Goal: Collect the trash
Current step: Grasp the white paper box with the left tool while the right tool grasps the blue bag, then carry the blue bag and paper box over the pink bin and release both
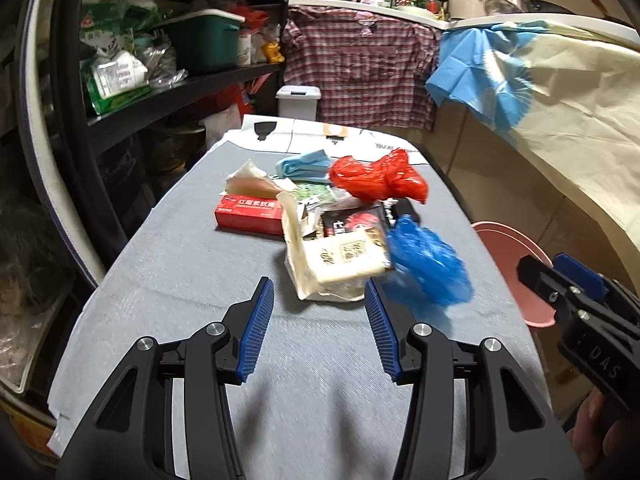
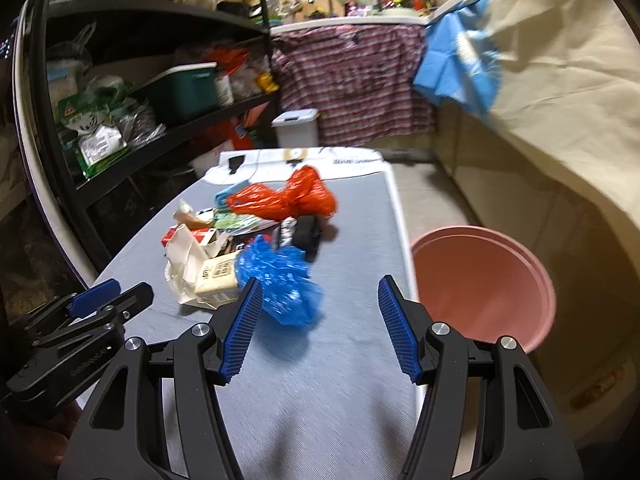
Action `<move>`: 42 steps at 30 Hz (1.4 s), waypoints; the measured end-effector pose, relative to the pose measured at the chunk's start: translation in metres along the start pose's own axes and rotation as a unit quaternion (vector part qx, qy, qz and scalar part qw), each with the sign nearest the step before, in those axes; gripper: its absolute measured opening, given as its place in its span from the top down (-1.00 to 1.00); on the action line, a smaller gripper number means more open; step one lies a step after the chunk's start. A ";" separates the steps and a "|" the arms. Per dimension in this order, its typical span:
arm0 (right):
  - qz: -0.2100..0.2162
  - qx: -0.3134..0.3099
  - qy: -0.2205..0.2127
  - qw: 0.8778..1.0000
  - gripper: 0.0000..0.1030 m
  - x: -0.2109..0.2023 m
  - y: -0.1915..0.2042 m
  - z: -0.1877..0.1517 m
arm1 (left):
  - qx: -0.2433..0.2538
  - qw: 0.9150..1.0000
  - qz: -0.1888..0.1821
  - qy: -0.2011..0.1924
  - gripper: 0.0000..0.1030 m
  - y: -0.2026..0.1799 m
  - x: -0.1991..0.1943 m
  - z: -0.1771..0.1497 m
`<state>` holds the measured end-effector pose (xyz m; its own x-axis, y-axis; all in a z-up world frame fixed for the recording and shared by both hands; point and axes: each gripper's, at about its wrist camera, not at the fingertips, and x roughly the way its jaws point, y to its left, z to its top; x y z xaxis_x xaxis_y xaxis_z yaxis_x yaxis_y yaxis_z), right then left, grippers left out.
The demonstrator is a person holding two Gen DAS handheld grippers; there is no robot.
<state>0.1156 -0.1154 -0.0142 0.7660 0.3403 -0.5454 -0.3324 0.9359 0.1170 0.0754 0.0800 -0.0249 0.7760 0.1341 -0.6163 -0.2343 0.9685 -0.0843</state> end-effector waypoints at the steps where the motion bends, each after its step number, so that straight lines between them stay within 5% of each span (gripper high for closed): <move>1: 0.003 -0.001 0.004 1.000 -0.18 0.006 0.003 0.000 | -0.002 1.000 0.001 0.002 0.09 0.002 0.005 0.001; 14: 0.033 -0.030 0.054 0.998 -0.16 0.061 0.022 -0.001 | -0.026 0.999 0.006 0.025 0.23 0.011 0.059 0.017; 18: 0.036 -0.037 0.062 0.997 0.31 0.064 0.024 -0.003 | -0.038 0.999 -0.004 0.037 0.68 0.015 0.065 0.017; 22: 0.042 -0.046 0.067 0.996 0.89 0.062 0.026 -0.004 | -0.030 0.999 0.003 0.033 0.87 0.015 0.060 0.019; 28: 0.033 -0.049 0.041 0.997 0.94 0.042 0.027 0.002 | -0.039 0.999 0.018 0.012 0.89 0.025 0.037 0.024; 42: 0.008 -0.043 0.009 0.999 0.94 -0.027 0.035 0.003 | -0.065 0.997 -0.010 -0.041 0.99 0.049 -0.026 0.033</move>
<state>0.0847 -0.0915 0.0076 0.7499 0.3526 -0.5597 -0.3913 0.9187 0.0546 0.0629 0.1304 0.0127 0.8257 0.1370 -0.5473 -0.2879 0.9365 -0.2000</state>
